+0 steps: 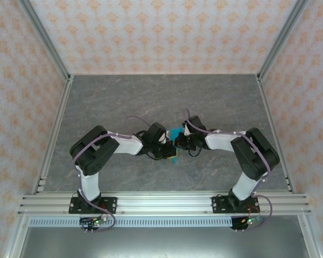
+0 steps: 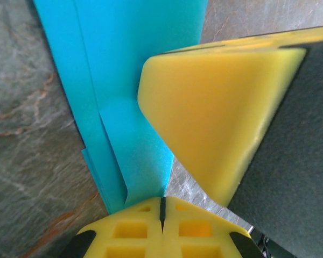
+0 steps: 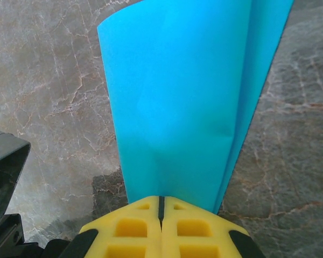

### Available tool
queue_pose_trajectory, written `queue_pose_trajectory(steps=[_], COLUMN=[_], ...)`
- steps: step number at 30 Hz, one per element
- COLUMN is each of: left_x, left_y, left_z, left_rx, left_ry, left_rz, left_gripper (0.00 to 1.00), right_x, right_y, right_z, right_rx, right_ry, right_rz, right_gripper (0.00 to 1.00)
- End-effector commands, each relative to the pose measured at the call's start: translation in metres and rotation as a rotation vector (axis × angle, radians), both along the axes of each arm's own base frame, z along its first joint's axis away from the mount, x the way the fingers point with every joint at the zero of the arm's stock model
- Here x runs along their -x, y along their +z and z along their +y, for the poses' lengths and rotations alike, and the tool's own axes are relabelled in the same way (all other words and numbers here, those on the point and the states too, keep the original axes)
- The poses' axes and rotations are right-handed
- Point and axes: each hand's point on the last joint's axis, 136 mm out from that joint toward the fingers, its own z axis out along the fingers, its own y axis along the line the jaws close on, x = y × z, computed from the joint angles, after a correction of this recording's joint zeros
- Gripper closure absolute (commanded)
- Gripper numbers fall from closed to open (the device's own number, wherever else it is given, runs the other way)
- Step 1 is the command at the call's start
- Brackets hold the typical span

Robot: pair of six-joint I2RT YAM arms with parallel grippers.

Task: Fold a paper plane with a square sheet of paper (fold left side to right side)
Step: Fold the wing for the fifth time at the center of the table.

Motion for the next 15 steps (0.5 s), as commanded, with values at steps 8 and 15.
queue_pose_trajectory(steps=[8,15], left_x=[0.029,0.030], left_y=[-0.060,-0.061], left_z=[0.038,0.039], left_rx=[-0.231,-0.237], left_ry=[0.029,0.028], left_rz=[0.132,0.134], left_gripper=[0.99,0.99], right_x=[-0.027,-0.042], right_y=[-0.011,-0.007], right_z=[-0.020,-0.023], right_rx=[0.052,0.037], right_ry=[-0.029,-0.031], right_rz=[-0.035,-0.049], right_gripper=[1.00,1.00])
